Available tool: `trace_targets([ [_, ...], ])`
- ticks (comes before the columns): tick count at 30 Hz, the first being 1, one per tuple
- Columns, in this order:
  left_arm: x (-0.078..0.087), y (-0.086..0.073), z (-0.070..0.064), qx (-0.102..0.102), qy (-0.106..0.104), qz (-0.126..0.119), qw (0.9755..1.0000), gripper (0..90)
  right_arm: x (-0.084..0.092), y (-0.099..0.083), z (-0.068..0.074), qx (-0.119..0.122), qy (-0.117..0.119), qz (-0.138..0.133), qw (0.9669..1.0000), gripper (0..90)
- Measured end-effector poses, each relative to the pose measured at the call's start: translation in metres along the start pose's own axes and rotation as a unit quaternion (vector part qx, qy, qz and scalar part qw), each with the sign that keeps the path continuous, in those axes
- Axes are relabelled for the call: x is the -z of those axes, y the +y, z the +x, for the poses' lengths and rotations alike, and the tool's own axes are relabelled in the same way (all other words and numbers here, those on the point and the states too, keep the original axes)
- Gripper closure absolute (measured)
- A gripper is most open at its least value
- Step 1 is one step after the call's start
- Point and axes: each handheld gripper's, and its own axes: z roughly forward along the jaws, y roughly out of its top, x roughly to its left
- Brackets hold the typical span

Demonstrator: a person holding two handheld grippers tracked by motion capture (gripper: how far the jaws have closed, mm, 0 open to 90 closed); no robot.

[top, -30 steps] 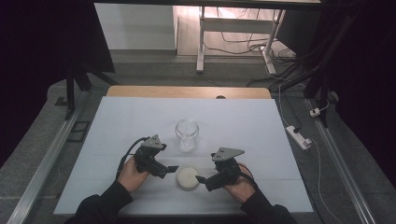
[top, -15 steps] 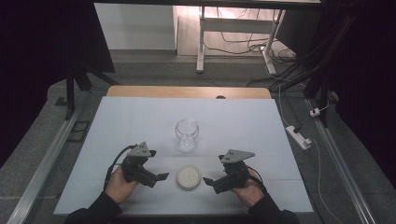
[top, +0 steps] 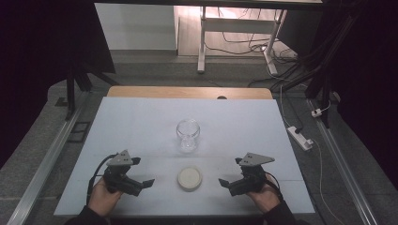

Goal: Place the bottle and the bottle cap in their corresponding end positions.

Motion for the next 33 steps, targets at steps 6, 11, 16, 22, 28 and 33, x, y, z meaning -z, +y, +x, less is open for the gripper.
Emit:
trace_targets([
  [6,0.015,-0.014,0.000,0.017,0.006,-0.008,0.9998,0.0,0.013,-0.008,-0.006,-0.013,-0.017,-0.005,0.9998,0.0],
  [11,0.024,-0.027,0.001,0.027,0.016,-0.006,0.9995,0.0,0.024,-0.015,-0.008,-0.022,-0.035,-0.007,0.9991,0.0],
  [16,0.034,-0.039,0.001,0.039,0.029,-0.007,0.9988,0.0,0.033,-0.024,-0.010,-0.032,-0.051,-0.005,0.9982,0.0],
  [22,0.049,-0.056,0.003,0.060,0.040,-0.015,0.9973,0.0,0.044,-0.034,-0.012,-0.041,-0.068,-0.003,0.9969,0.0],
  [28,0.060,-0.069,0.006,0.079,0.053,-0.020,0.9953,0.0,0.053,-0.042,-0.015,-0.053,-0.080,-0.001,0.9954,0.0],
  [33,0.065,-0.077,0.006,0.089,0.065,-0.017,0.9938,0.0,0.060,-0.049,-0.018,-0.064,-0.090,0.004,0.9939,0.0],
])
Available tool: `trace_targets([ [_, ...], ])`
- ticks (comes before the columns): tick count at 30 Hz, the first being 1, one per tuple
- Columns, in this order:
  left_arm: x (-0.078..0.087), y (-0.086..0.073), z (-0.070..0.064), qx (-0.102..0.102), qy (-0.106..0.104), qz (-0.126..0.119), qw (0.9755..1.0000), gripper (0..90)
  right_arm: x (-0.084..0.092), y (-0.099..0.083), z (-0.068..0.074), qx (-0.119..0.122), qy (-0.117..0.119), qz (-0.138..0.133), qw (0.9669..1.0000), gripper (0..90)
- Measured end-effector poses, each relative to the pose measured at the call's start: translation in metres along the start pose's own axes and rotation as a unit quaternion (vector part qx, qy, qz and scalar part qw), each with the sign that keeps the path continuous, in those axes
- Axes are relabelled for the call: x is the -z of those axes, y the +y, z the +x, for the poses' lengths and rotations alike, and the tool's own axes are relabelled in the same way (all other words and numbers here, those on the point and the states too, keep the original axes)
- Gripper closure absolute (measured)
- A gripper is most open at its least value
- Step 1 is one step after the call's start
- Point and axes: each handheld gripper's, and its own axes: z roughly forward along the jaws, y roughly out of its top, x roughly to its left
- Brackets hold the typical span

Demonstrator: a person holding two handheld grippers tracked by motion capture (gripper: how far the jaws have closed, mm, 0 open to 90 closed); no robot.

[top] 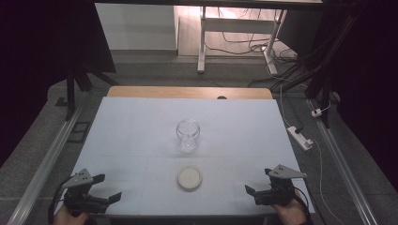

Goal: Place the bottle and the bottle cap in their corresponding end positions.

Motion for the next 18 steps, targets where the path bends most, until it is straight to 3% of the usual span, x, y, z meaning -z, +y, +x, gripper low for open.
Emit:
trace_targets([
  [5,0.005,-0.005,0.001,0.006,0.010,0.001,0.9999,0.0,0.005,-0.007,-0.004,-0.009,-0.008,0.008,0.9999,0.0],
  [9,0.006,-0.008,0.000,0.003,0.039,0.024,0.9990,0.0,0.010,-0.010,-0.005,-0.020,-0.013,0.006,0.9997,0.0],
  [18,0.007,-0.008,0.001,0.007,0.032,0.022,0.9992,0.0,0.010,-0.012,-0.005,-0.021,-0.019,0.021,0.9994,0.0],
])
